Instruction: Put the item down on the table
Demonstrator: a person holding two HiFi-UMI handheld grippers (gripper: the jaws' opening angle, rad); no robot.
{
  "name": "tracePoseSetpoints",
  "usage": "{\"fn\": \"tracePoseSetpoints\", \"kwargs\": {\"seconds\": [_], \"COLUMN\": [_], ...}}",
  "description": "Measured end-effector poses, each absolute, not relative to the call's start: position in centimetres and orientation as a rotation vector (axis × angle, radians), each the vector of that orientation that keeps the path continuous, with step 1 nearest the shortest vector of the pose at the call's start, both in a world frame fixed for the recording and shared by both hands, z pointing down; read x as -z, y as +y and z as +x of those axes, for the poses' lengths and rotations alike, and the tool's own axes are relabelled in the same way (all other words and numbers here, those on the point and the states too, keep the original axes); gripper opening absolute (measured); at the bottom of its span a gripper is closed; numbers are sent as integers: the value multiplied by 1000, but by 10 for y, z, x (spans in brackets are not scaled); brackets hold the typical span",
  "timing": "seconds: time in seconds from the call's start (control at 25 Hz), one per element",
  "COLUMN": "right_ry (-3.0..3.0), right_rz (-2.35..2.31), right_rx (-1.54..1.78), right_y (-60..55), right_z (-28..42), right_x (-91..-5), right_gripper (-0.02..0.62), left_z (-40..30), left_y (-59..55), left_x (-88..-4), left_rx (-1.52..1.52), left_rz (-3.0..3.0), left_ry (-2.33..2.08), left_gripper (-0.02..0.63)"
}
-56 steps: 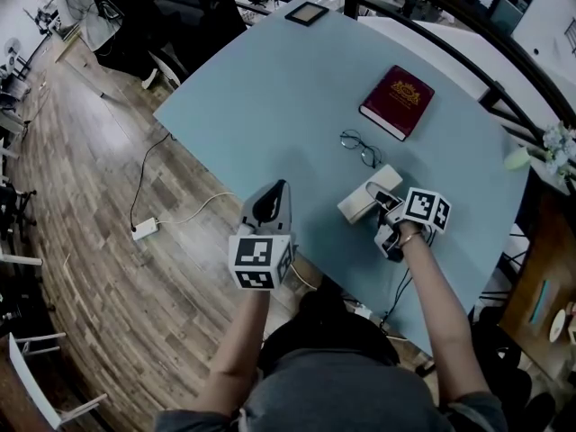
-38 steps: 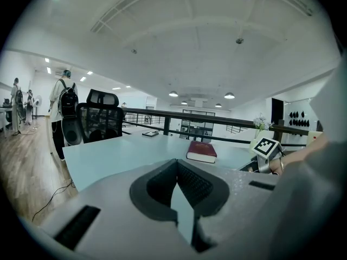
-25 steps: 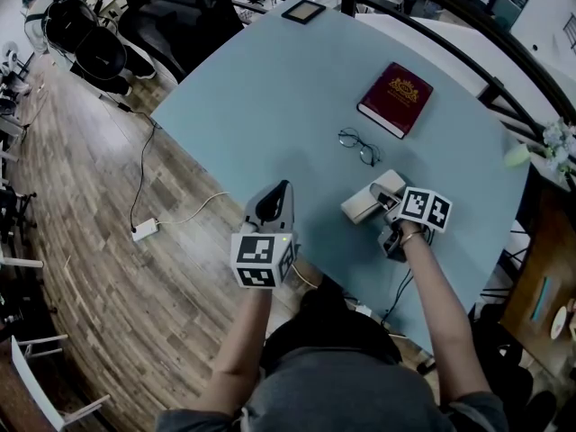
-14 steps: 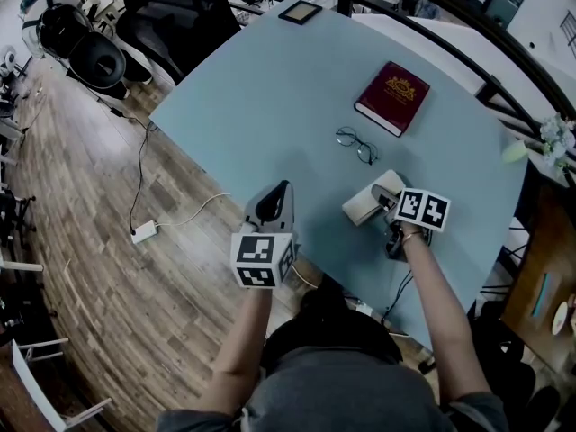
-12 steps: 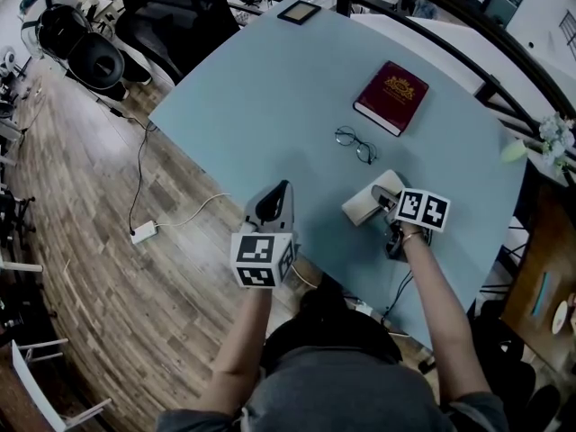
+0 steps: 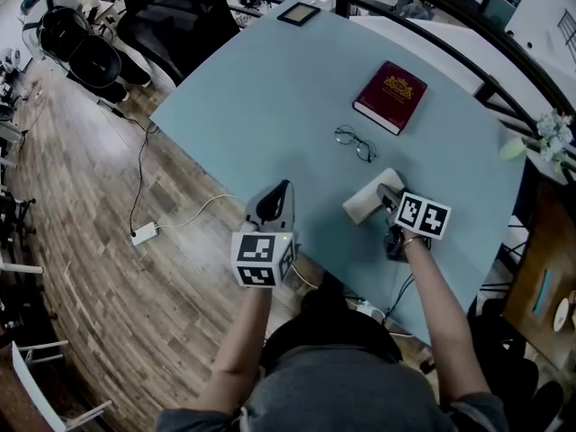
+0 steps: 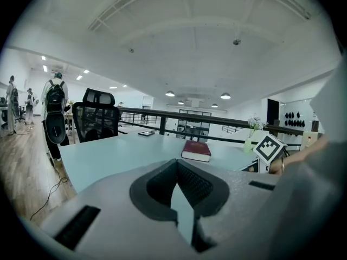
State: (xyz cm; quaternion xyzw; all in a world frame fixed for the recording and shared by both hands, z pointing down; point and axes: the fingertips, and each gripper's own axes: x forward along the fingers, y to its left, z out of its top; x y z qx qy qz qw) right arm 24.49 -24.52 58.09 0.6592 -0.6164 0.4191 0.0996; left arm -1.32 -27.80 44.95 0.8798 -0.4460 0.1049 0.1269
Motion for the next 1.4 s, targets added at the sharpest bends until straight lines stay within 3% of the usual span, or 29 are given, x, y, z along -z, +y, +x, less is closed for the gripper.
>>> {"fn": "tracePoseSetpoints", "kwargs": {"seconds": [1.08,1.4], "right_ry": [-2131,-2170], "right_rz": [2011,2017], "right_rx": [-334,-219], "right_y": [-204,-186], "right_z": [198,184], "right_x": [-434,-413], "right_gripper": [169,78], "left_z": [1,4], "left_y": [-247,-244], "left_x": [-436,-431], "left_rx": [-293,-280], "left_rz": [2637,2653], "left_ry": [-1272,-1275], "left_gripper": [5,5]}}
